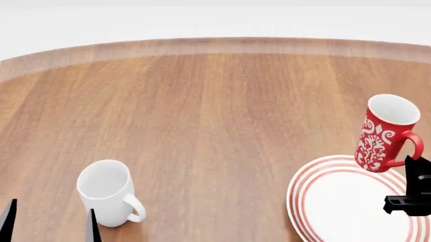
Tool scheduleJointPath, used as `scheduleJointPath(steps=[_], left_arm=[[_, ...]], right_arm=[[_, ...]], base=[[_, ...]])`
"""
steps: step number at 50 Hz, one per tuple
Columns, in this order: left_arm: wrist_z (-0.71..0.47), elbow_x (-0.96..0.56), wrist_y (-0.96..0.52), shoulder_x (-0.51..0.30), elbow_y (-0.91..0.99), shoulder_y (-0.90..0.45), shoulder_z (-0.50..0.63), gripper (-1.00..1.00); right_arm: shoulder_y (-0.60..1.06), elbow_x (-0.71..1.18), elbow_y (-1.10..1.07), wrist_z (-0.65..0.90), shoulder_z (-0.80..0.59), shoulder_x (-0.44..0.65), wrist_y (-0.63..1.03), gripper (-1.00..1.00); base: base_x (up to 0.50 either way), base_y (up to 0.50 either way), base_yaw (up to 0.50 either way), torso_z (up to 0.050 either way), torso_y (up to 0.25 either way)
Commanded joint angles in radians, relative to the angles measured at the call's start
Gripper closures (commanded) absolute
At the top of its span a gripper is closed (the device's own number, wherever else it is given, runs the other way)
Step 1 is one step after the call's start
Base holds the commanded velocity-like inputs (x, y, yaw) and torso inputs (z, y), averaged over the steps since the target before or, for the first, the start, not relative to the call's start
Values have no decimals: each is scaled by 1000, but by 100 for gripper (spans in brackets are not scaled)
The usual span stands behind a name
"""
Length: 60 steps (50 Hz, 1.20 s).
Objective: Pick up the red mug and put it on the plate
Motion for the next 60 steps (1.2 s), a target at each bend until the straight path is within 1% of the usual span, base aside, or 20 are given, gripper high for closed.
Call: scheduleJointPath(steps=[1,16,29,60], left_arm=[[-10,9,-3,-2,2,-1,1,-100],[-18,2,15,-4,-8,-6,11,-100],[-27,5,18,-8,-10,-10,19,-100],[-50,6,26,-18,-14,-19,41,-100]], right_arm=[[-13,11,-56,14,19,18,2,100],[-13,-38,-76,23,12,17,-60,100],[-8,-36,-22,8,21,3,-75,100],[-4,-43,-19,15,23,-6,-82,100]], base=[[0,0,0,1,-104],[0,0,0,1,-104],[0,0,0,1,-104],[0,0,0,1,-104]])
